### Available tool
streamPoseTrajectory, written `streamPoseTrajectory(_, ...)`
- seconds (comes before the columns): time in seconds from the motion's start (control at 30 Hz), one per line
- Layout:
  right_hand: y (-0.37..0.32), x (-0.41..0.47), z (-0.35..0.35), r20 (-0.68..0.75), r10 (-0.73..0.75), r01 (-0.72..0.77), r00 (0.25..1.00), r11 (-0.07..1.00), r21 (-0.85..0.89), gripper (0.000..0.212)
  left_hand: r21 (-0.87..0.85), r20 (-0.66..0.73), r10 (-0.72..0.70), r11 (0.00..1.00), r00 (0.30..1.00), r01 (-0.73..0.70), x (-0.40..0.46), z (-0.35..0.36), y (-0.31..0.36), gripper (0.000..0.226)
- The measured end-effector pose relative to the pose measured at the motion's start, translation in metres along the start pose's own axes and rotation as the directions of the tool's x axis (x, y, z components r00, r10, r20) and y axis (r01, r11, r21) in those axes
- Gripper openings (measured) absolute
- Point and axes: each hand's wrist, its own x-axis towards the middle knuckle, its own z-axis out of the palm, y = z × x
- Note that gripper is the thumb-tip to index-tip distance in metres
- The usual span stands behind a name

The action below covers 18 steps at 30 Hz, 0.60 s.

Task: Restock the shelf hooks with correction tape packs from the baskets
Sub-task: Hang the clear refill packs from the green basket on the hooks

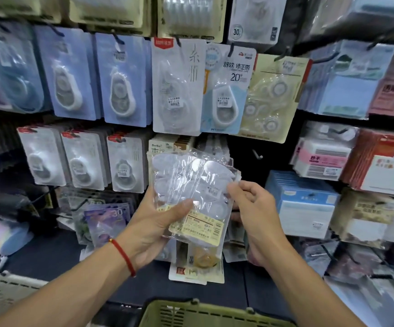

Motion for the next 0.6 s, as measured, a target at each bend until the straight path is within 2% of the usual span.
streamPoseTrajectory(0.1, -0.005, 0.009, 0.009, -0.049, -0.032, 0.035, 0.998, 0.997, 0.066, 0.021, -0.023, -0.016, 0.022, 0.999, 1.000, -0.022, 0.003, -0.012, 0.007, 0.109)
streamPoseTrajectory(0.2, -0.009, 0.016, 0.013, -0.081, -0.072, 0.074, 0.994, 0.997, 0.022, 0.018, 0.163, -0.094, 0.198, 0.970, 0.976, -0.181, 0.000, -0.027, 0.019, 0.121)
streamPoseTrajectory(0.3, -0.010, 0.017, 0.018, -0.073, -0.078, 0.075, 0.994, 0.996, -0.042, 0.010, 0.354, -0.090, 0.379, 0.877, 0.921, -0.326, -0.003, -0.039, 0.029, 0.099)
streamPoseTrajectory(0.4, -0.007, 0.018, 0.025, -0.085, -0.073, 0.069, 0.994, 0.996, -0.050, 0.010, 0.346, -0.116, 0.411, 0.870, 0.904, -0.351, -0.004, -0.047, 0.031, 0.102)
streamPoseTrajectory(0.5, -0.006, 0.018, 0.030, -0.130, -0.048, 0.047, 0.990, 0.999, -0.014, 0.016, 0.354, -0.073, 0.451, 0.845, 0.889, -0.400, -0.007, -0.050, 0.031, 0.076)
streamPoseTrajectory(0.6, -0.006, 0.019, 0.031, -0.139, -0.043, 0.043, 0.989, 0.999, -0.008, 0.020, 0.384, -0.074, 0.464, 0.830, 0.883, -0.405, -0.008, -0.049, 0.031, 0.074)
